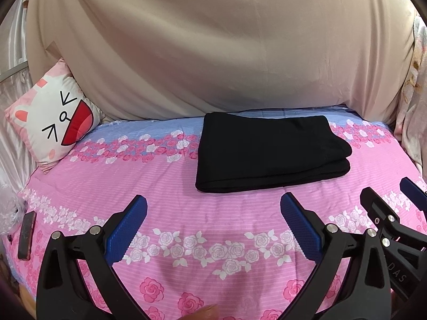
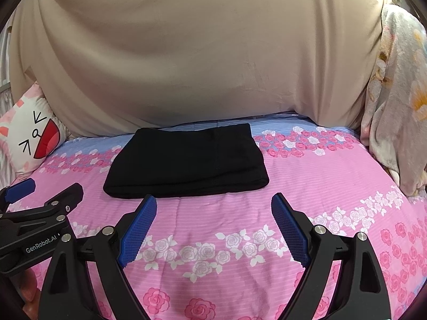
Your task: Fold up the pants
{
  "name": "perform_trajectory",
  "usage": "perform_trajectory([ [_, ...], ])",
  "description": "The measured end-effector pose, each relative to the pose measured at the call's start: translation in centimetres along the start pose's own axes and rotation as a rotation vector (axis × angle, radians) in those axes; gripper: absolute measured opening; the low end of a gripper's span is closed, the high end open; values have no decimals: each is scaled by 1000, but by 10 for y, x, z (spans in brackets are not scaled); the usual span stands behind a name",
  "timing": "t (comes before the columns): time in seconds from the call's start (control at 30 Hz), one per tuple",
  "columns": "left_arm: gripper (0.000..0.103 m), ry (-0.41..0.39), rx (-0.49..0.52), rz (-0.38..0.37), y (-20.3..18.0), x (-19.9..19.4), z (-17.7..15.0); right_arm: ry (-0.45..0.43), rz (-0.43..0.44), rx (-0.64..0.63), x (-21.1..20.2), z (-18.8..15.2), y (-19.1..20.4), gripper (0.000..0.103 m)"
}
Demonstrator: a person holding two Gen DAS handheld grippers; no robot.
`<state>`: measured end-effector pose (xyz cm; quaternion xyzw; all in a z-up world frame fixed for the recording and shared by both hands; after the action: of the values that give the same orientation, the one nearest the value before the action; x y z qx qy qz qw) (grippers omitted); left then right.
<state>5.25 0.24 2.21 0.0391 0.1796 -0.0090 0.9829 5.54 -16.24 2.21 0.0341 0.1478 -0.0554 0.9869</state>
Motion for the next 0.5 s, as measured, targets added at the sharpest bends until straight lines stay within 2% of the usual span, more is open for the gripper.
perform_trajectory([
  [0.5, 98, 9, -15, -3, 5, 1, -2, 0, 0, -14, -1, 0, 5, 86],
])
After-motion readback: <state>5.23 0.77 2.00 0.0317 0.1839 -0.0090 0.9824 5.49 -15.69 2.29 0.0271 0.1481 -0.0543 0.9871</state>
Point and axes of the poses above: each gripper's, at about its wrist camera, not at the fingertips, and x roughly the way its jaws point, y to its left, z to its top, the point moved 3 cm from there along x, roughly the way its jaws point, and after that the axes turned 15 degrees about -y, right-handed, at the moved point
